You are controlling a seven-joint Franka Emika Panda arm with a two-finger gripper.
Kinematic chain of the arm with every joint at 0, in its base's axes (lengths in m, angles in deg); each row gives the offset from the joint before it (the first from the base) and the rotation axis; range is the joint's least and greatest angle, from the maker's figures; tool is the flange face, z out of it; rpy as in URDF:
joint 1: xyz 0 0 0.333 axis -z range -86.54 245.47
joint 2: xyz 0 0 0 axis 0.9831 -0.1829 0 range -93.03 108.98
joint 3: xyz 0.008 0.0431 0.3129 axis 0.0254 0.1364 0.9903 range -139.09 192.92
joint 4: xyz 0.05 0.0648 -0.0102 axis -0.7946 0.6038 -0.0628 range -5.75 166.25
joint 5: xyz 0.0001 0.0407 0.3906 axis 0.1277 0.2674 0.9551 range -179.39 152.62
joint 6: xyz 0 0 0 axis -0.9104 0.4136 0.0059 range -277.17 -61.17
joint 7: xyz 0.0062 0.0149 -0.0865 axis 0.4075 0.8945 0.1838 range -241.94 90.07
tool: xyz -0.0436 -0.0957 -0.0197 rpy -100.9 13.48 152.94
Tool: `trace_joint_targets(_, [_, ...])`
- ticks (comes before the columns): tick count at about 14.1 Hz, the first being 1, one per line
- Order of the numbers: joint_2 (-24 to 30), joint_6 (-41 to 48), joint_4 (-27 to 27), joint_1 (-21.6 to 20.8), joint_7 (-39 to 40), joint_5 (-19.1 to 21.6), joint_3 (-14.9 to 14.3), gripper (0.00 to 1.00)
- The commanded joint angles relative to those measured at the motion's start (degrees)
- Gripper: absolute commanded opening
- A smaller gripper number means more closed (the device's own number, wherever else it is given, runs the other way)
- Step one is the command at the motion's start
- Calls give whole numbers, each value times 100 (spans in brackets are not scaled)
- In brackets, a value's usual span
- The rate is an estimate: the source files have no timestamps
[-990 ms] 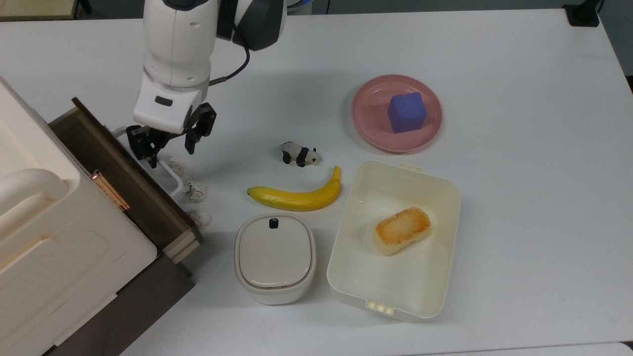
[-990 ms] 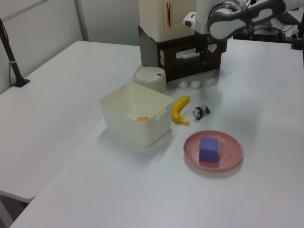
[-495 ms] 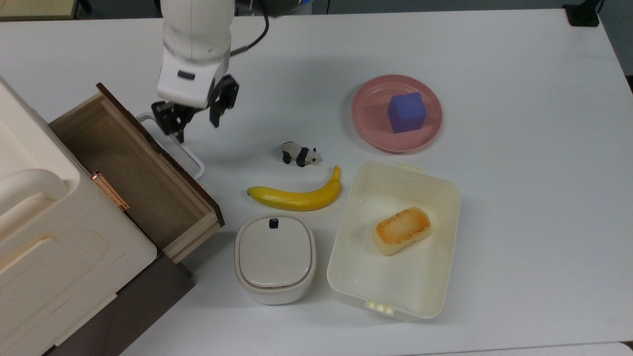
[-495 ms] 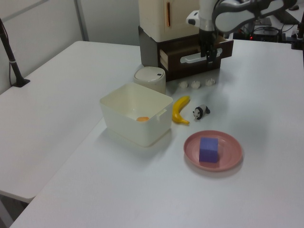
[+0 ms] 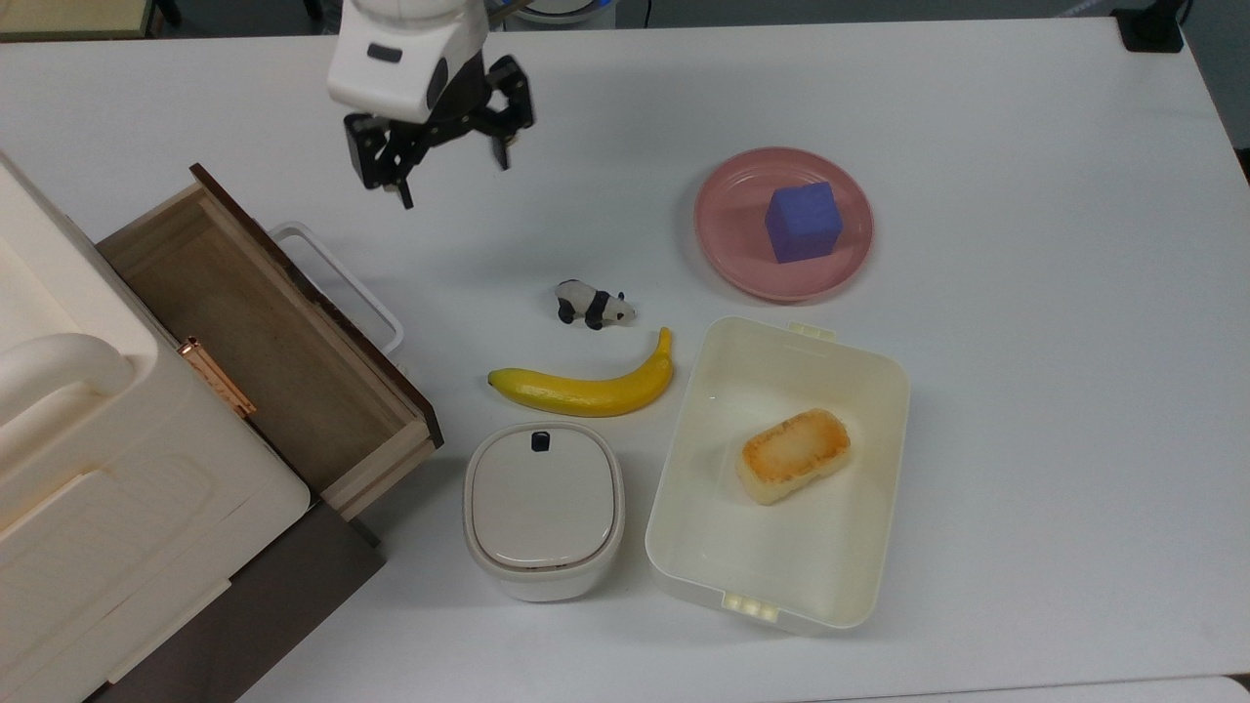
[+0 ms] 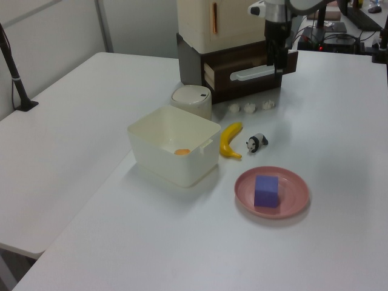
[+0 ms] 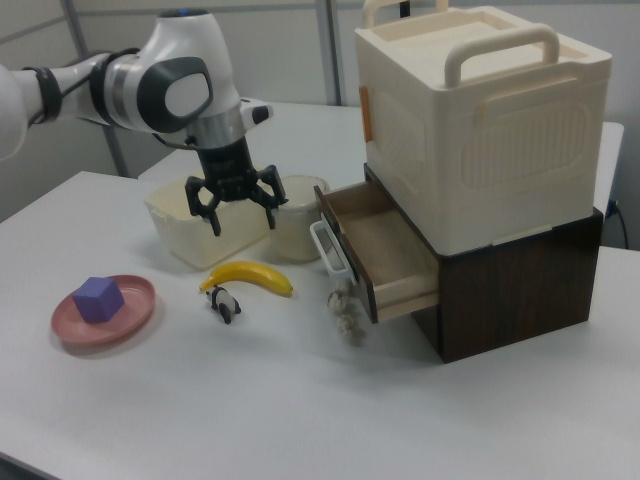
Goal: Slide the drawer open
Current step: 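Release the handle and lift the gripper away from the drawer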
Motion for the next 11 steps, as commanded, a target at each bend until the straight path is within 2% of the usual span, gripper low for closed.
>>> trace_joint_targets(1, [451,86,216,731,-1821,139,880,100])
trace_joint_targets(3, [469,357,102,907,-2780,69,1152,100])
trace_joint_targets(4, [469,533,6,1239,-3053,16,1502,100])
trace_joint_targets(5, [460,595,-47,1434,-3125,-37,1705,100])
trace_joint_targets(8, [460,780,-91,1497,-3503,-125,1769,100])
trace_joint_targets(11, [460,982,-92,1471,-3557,-301,1769,100])
